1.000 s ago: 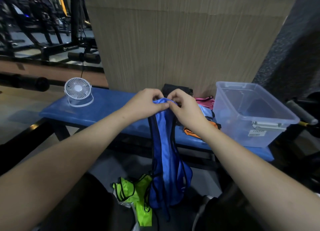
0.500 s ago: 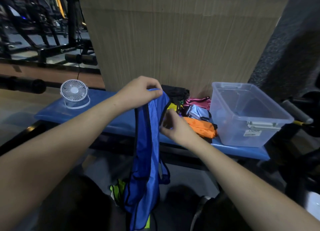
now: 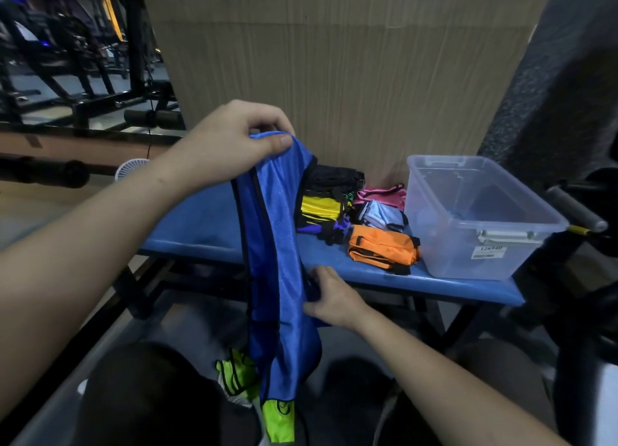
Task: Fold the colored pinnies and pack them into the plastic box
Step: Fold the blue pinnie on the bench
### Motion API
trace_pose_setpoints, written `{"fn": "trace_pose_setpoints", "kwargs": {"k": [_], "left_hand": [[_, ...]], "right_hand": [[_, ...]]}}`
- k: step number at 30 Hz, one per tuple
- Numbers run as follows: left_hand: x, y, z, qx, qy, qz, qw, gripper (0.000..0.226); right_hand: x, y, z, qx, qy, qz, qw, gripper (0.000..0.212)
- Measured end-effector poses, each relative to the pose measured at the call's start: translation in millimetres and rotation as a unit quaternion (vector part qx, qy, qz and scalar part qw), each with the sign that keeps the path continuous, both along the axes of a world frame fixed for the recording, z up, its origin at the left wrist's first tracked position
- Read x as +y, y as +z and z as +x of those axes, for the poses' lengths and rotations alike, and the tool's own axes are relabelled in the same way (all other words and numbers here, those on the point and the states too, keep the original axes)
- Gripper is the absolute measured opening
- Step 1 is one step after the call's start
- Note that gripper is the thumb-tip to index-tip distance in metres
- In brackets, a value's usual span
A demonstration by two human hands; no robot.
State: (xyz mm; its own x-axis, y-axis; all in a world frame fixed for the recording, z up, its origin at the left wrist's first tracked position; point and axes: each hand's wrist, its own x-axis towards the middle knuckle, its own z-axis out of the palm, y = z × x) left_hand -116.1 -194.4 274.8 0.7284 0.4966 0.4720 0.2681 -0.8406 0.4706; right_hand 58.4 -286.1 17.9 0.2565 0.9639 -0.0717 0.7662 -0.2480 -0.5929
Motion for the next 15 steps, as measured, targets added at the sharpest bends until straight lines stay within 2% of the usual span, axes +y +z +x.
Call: {"fn": "trace_pose_setpoints", "kwargs": {"k": [5,11,15], "left_hand": [[-1.1,2.1,-6.1,0.014,-0.008,0.011,1.000,0.009],[13.4,-1.8,-19.0,0.006,-0.016,0.002,1.000,0.008],[19.3,-3.3,-23.4,-0.022,-0.017,-0.014,1.000,0.009]], "right_hand": [[4.2,-16.8,-0.8,-0.022,-0.035,-0.007,0.999,0.056],[-0.6,-37.0,20.1,-0.054,-0.016,-0.092,0.994,0.058],[-13.7,-45.8,27.6,-0.054,-0.033,-0.108,0.992,0.034]]}}
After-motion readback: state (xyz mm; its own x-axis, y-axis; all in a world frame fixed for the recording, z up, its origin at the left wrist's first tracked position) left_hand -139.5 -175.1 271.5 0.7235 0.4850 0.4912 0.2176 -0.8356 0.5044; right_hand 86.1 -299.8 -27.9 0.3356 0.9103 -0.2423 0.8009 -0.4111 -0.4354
